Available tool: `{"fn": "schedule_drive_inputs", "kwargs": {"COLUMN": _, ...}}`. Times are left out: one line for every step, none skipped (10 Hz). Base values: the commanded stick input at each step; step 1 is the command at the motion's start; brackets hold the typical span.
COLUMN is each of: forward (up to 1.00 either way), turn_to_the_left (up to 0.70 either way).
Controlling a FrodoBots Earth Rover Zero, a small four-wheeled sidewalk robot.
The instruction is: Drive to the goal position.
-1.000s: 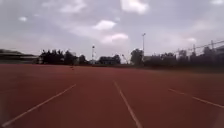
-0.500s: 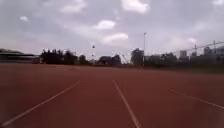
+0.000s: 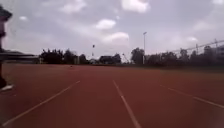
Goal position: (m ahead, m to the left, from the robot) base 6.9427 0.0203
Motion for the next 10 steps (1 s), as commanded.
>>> {"fn": "schedule_drive_inputs", "kwargs": {"forward": 0.45, "turn_to_the_left": 0.00}}
{"fn": "schedule_drive_inputs", "kwargs": {"forward": 0.45, "turn_to_the_left": 0.00}}
{"fn": "schedule_drive_inputs", "kwargs": {"forward": 0.45, "turn_to_the_left": 0.00}}
{"fn": "schedule_drive_inputs", "kwargs": {"forward": 0.45, "turn_to_the_left": 0.00}}
{"fn": "schedule_drive_inputs", "kwargs": {"forward": 0.45, "turn_to_the_left": 0.00}}
{"fn": "schedule_drive_inputs", "kwargs": {"forward": 0.45, "turn_to_the_left": 0.00}}
{"fn": "schedule_drive_inputs", "kwargs": {"forward": 0.45, "turn_to_the_left": 0.00}}
{"fn": "schedule_drive_inputs", "kwargs": {"forward": 0.45, "turn_to_the_left": 0.00}}
{"fn": "schedule_drive_inputs", "kwargs": {"forward": 0.45, "turn_to_the_left": 0.00}}
{"fn": "schedule_drive_inputs", "kwargs": {"forward": 0.45, "turn_to_the_left": 0.00}}
